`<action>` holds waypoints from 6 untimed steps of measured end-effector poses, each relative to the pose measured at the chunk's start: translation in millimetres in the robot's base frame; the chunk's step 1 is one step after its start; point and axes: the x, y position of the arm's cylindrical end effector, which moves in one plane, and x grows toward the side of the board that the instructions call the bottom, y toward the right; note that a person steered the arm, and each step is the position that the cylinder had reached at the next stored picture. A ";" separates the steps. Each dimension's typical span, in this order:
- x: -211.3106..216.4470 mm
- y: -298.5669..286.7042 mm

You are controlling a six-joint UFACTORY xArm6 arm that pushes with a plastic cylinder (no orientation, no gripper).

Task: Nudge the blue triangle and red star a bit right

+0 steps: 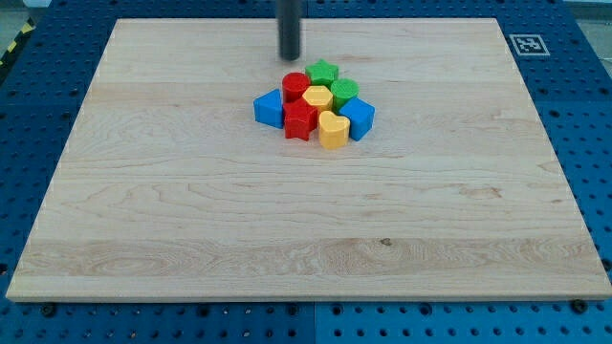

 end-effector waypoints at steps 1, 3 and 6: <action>33.3 -26.4; 36.5 -26.4; 93.2 -9.0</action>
